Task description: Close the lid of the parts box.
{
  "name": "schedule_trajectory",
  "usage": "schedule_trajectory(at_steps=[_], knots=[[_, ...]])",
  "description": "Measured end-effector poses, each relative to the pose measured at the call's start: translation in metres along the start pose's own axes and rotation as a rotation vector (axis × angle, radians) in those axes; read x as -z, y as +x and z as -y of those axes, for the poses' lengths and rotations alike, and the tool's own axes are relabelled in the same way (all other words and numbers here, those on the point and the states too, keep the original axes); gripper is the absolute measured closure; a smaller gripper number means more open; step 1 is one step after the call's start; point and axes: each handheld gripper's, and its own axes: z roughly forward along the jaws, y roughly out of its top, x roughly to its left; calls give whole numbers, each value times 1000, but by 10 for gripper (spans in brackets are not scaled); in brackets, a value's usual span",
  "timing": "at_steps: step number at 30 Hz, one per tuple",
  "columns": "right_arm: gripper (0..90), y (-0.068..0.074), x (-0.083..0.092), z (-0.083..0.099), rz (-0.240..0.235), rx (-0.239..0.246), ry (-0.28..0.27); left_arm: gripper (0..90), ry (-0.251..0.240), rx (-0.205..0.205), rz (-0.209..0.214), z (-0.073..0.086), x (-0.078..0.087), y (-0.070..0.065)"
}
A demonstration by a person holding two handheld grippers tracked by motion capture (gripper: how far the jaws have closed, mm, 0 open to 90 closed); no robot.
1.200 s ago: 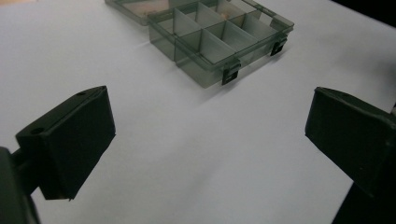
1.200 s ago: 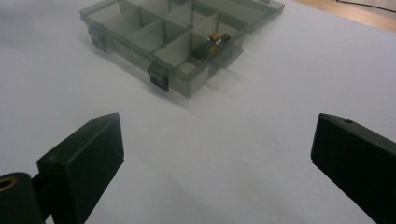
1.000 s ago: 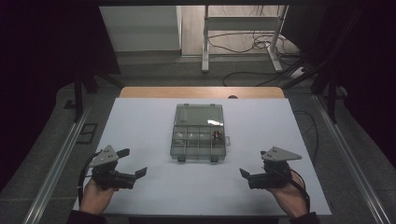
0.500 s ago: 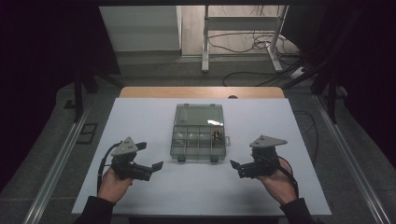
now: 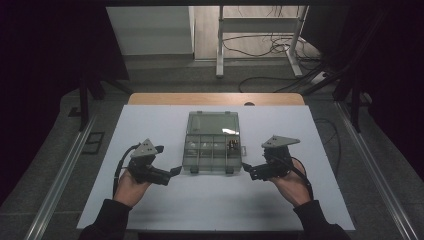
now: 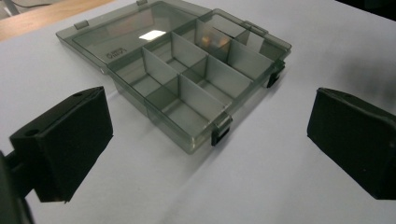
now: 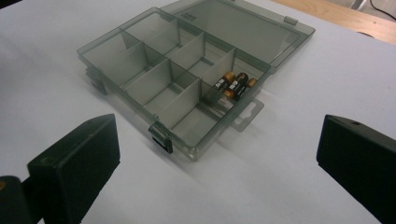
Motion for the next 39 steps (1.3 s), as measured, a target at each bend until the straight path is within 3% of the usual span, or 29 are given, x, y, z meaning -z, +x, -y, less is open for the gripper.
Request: schedule_trajectory(at_steps=[7, 19, 26, 29, 39], knots=[[5, -5, -10, -9, 18, -6, 4, 5, 16, -10, -1, -8, -11, 2], [4, -13, -25, -21, -2, -26, 5, 4, 20, -8, 0, -17, -25, 9], [17, -19, -37, -29, 4, -31, 31, 4, 33, -9, -4, -24, -33, 13], [25, -22, -44, -33, 9, -46, 56, 5, 38, -10, 0, -26, -37, 15], [0, -35, -60, -46, 33, -93, 62, 6, 47, 3, -6, -28, -46, 27]])
